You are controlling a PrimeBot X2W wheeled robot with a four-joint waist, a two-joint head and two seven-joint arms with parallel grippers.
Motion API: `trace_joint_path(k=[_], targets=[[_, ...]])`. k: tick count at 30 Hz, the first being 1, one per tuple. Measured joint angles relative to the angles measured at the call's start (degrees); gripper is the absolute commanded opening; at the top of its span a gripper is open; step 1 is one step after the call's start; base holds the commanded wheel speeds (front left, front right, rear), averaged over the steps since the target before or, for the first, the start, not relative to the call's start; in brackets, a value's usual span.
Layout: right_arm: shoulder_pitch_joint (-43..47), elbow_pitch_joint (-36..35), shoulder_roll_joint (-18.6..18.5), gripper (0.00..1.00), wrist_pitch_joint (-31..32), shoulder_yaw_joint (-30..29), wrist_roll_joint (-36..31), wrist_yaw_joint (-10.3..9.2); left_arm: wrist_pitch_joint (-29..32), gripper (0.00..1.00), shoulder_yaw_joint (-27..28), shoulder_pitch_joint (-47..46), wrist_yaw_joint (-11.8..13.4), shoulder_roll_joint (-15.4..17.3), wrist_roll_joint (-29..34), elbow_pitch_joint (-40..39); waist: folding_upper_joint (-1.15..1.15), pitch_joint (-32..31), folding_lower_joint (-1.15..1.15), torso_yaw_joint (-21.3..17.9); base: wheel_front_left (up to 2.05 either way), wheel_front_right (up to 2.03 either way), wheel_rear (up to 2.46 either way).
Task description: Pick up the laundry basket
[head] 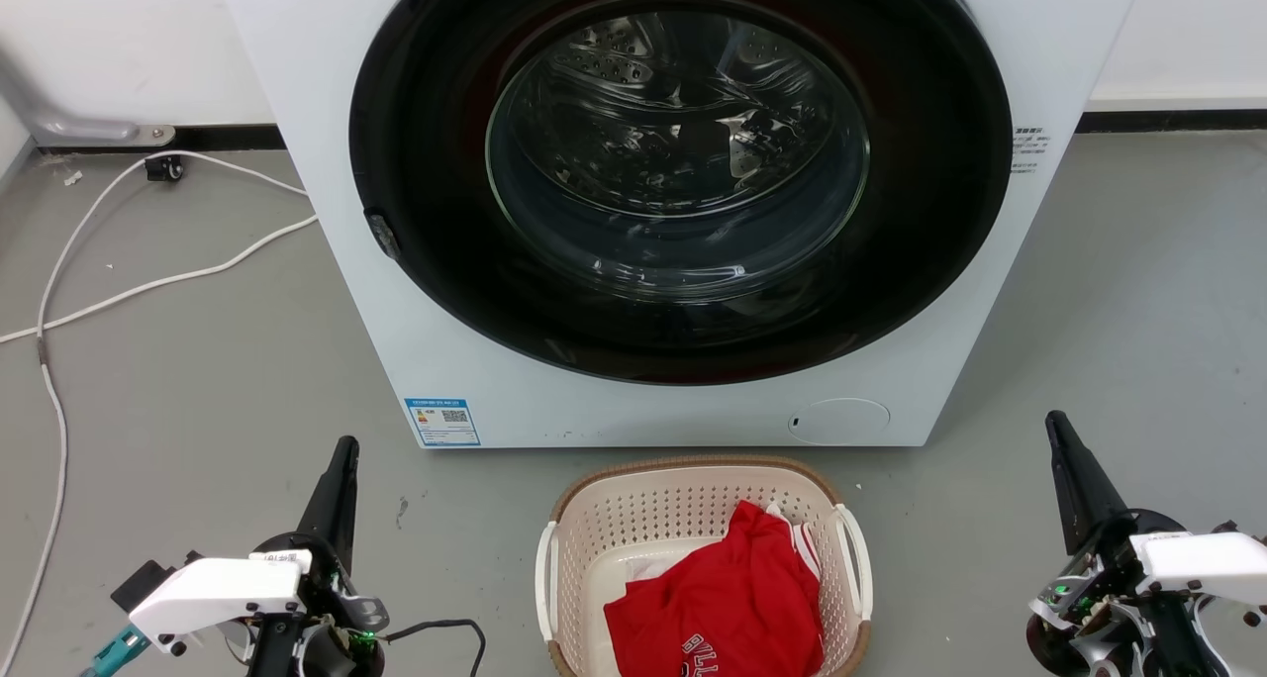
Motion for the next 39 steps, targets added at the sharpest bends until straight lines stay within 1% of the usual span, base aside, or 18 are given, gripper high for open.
trace_joint_path(k=[1, 2, 6, 12, 19, 25, 39], targets=[[0.00, 0.00, 0.00, 0.00, 0.00, -0.01, 0.00, 0.00, 0.00, 0.00, 0.00, 0.00, 0.00, -0.01, 0.00, 0.00, 0.00, 0.00, 0.00, 0.00, 0.00, 0.00, 0.00], [0.00, 0.02, 0.00, 1.00, 0.00, -0.01, 0.00, 0.00, 0.00, 1.00, 0.01, 0.00, 0.00, -0.01, 0.00, 0.02, 0.00, 0.00, 0.00, 0.00, 0.00, 0.00, 0.00], [1.68, 1.53, 0.19, 1.00, -0.11, 0.09, 0.00, -0.01, -0.19, 1.00, -0.32, 1.60, 0.07, -0.42, -0.02, 1.68, 0.00, 0.00, 0.00, 0.00, 0.00, 0.00, 0.00], [1.96, 0.32, 0.23, 1.00, -1.46, 0.69, -0.67, 0.00, -1.91, 1.00, -2.52, 1.66, 0.07, -0.46, 0.19, 1.03, 0.00, 0.04, 0.00, 0.00, 0.00, 0.00, 0.00], [2.41, -1.07, -0.03, 1.00, -3.59, 1.85, -3.56, 0.00, -3.74, 1.00, -4.16, 1.04, 0.07, -0.46, 4.01, -0.46, 0.00, 0.10, 0.00, 0.06, 0.00, 0.00, 0.00], [2.46, -1.90, -0.60, 1.00, -5.30, 2.38, -10.14, 0.00, -5.25, 1.00, -5.72, 0.94, 0.07, -0.46, 10.69, -1.74, 0.00, 0.09, 0.00, 0.18, 0.00, 0.00, 0.00], [3.18, -4.83, -0.43, 1.00, -7.54, 2.78, -30.38, 0.00, -8.29, 1.00, -9.33, 0.57, 0.05, -0.45, 27.66, -3.14, 0.00, -0.02, 0.00, 0.46, 0.00, 0.00, 0.00]])
